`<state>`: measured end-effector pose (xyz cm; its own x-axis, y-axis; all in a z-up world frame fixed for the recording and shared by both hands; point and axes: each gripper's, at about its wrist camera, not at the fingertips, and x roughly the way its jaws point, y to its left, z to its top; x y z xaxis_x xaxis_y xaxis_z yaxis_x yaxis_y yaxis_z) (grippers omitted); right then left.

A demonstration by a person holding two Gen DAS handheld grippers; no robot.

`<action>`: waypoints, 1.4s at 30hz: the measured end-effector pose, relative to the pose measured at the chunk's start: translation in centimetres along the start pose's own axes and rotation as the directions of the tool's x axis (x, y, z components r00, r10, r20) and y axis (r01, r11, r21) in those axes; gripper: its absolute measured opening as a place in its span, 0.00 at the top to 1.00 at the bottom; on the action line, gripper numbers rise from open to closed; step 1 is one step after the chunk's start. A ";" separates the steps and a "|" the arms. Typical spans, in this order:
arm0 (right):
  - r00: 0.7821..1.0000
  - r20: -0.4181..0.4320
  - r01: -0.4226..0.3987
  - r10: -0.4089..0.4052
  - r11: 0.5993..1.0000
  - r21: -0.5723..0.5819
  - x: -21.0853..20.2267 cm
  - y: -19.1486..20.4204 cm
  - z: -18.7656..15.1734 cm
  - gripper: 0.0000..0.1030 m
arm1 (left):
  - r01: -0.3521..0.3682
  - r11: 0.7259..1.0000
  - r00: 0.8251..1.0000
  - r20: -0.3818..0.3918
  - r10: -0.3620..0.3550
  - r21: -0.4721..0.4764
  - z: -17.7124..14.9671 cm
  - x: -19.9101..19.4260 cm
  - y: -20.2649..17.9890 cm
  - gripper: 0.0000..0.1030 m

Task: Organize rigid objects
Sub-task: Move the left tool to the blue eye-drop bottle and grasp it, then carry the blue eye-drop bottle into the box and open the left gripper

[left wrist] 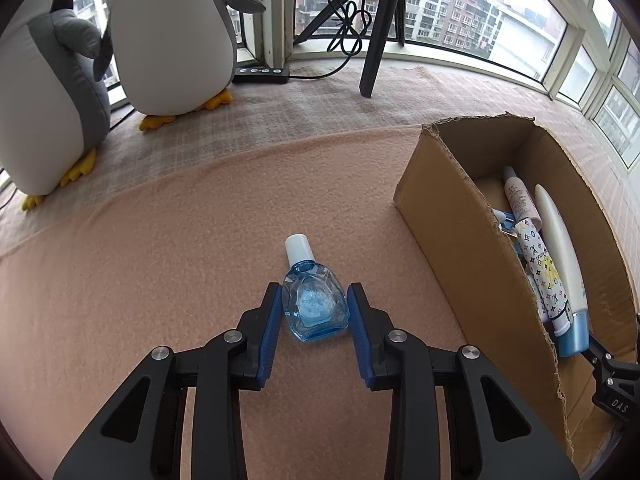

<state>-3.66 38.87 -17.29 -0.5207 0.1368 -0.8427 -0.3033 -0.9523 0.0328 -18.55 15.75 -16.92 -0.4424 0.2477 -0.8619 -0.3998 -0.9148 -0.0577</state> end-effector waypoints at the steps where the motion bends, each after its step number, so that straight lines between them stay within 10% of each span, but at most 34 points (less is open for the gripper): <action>1: 1.000 0.000 0.000 0.000 1.000 0.000 0.0 0.0 0.0 0.22 | 0.002 1.000 1.000 0.001 -0.002 -0.002 0.0 0.0 0.0 0.70; 42: 1.000 0.004 0.008 -0.008 1.000 -0.012 -0.4 0.0 0.3 0.22 | 0.198 0.972 0.970 0.115 -0.213 0.130 0.4 -9.5 -9.4 0.70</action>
<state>-3.74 38.86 -16.77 -0.5211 0.1454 -0.8410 -0.2980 -0.9544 0.0196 -10.92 22.10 -8.02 -0.4366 0.4717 -0.7661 -0.5804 -0.7983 -0.1607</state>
